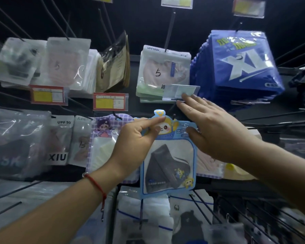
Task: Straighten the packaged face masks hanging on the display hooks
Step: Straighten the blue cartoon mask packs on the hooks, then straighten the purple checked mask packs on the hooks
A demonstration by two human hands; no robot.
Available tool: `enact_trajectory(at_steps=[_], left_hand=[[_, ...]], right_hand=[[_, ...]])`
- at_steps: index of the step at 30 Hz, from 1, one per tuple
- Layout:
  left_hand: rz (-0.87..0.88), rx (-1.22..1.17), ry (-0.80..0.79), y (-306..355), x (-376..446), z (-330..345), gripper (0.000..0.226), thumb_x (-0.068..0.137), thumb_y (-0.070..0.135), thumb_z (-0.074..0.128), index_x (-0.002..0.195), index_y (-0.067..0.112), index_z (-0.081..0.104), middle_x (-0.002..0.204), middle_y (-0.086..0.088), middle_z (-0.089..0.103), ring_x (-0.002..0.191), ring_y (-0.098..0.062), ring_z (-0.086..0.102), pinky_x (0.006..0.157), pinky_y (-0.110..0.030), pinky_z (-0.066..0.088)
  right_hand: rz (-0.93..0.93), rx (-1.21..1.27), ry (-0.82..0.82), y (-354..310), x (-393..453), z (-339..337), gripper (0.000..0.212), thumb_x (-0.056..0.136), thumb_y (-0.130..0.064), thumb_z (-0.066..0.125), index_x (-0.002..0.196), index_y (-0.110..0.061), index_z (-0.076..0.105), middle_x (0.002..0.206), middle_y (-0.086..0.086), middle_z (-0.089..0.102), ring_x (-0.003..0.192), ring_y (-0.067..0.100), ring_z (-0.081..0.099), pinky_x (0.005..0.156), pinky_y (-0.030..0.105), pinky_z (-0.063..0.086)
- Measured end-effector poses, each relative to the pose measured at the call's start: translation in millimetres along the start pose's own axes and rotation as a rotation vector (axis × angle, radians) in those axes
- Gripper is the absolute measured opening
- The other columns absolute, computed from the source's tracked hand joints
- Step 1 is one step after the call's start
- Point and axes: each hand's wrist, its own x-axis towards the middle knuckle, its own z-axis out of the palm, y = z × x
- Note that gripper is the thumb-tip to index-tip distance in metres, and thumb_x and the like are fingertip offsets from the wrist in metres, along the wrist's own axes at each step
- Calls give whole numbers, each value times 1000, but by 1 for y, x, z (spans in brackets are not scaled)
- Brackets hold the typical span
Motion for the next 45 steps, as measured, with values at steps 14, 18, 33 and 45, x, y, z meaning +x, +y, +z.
enact_trajectory(at_steps=[14,18,33,45], left_hand=[[-73,12,63,-5,28,10,25,95,17,67,118,26,73,117,12,72,108,4,64,101,-26,51],[-82,96,50,-12,27,12,25,95,19,67,118,27,73,116,14,72,105,8,64,97,-19,50],[-83,1061,-190,-14,-44,-31,65,90,60,13,152,45,25,163,4,23,146,-19,26,113,-41,31],[-539,1148,-280,-33,-113,-100,55,100,55,34,153,46,23,168,2,-3,153,-21,8,122,-40,19]], right_hand=[[7,22,-23,4,0,11,73,96,-31,53,156,-24,13,156,-11,-7,146,5,-9,113,19,-7],[21,44,-8,7,0,14,70,94,-33,50,156,-22,19,160,-9,1,150,10,-1,116,23,2],[106,438,-87,-54,-29,51,69,97,-44,47,155,-38,9,159,-21,-5,146,-3,-11,117,17,-5],[335,694,-414,-153,-35,108,76,98,-43,46,156,-31,0,163,-11,-9,149,8,-3,113,21,0]])
